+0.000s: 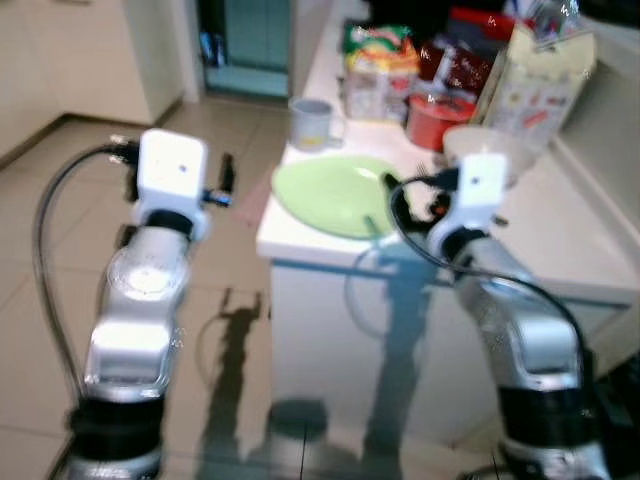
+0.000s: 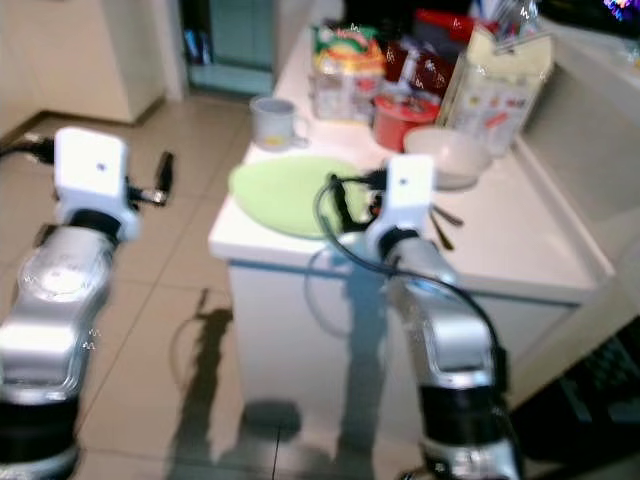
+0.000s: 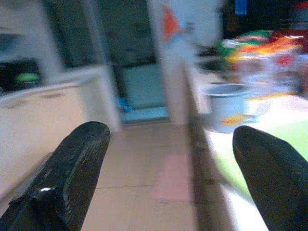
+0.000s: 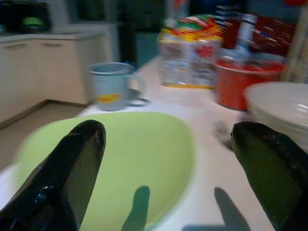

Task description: Setting the table

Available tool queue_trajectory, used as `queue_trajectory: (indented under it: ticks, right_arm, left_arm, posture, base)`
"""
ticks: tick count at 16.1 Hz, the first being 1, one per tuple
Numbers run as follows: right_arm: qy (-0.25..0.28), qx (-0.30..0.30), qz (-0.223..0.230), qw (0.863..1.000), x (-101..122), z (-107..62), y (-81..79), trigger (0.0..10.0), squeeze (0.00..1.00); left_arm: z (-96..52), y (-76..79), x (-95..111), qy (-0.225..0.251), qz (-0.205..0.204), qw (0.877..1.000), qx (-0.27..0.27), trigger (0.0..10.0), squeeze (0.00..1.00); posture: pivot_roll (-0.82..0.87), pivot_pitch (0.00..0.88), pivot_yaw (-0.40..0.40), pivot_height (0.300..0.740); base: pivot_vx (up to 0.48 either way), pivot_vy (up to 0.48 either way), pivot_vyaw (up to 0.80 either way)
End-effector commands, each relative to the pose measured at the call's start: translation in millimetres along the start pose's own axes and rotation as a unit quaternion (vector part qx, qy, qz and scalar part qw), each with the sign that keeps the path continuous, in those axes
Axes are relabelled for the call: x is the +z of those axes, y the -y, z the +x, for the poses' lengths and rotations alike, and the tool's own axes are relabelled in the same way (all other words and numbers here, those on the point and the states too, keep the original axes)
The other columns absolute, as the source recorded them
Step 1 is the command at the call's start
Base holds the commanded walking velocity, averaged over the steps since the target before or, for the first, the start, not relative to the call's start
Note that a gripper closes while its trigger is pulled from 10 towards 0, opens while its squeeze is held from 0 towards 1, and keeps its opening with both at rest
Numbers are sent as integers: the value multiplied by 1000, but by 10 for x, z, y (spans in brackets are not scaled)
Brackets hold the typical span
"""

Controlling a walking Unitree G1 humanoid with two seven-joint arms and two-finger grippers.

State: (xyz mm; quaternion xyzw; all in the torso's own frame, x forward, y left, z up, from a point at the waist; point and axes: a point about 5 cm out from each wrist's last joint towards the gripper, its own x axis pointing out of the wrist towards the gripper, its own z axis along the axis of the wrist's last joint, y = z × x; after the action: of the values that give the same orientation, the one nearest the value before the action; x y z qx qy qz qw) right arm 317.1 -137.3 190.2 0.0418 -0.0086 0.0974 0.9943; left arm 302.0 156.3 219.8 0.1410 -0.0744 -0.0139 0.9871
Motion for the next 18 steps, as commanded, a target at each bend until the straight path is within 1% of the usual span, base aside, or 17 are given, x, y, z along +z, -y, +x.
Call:
queue_trajectory:
  ticks: [1,4,9,11,12,14,15,16,18]
  right_arm:
    - [-2,5,3,1000,16,-2,-23,10000,0]
    - [-5,6,3,1000,4,-8,-27,10000,0]
    - [-7,-6,0,1000,5,-24,25,10000,0]
    - [-8,-13,-1,1000,2,-56,42,10000,0]
    - [-10,-18,0,1000,-9,-93,54,10000,0]
    - [-14,-22,0,1000,-25,-129,78,10000,0]
    - [-20,-25,1,999,-68,-184,82,10000,0]
    - [-27,-28,3,999,-103,-204,95,10000,0]
    - [-34,-34,9,999,-123,-235,128,10000,0]
  left_arm:
    - [16,-44,29,2,9,1000,5,10000,0]
    - [24,-45,17,0,9,1000,3,10000,0]
    - [55,6,16,0,8,1000,-11,10000,0]
    - [62,32,3,-2,-1,1000,-20,10000,0]
    - [50,70,-24,-11,-8,999,-35,10000,0]
    - [47,142,-36,-4,-10,998,-56,10000,0]
    - [40,171,-75,-8,-25,998,-65,10000,0]
    - [39,191,-113,-15,-38,997,-72,10000,0]
    - [26,232,-171,-22,-52,994,-95,10000,0]
  posture:
    - [49,0,-77,740]
    - [49,0,-75,740]
    - [39,0,-59,740]
    - [26,0,-47,740]
    - [21,0,-44,740]
    - [19,0,-44,740]
    - [15,0,-47,740]
    - [12,0,-47,740]
    - [4,0,-46,740]
  base:
    - [334,0,0]
    - [331,0,0]
    - [334,0,0]
    - [304,0,0]
    - [0,0,0]
    - [0,0,0]
    - [0,0,0]
    - [0,0,0]
    - [0,0,0]
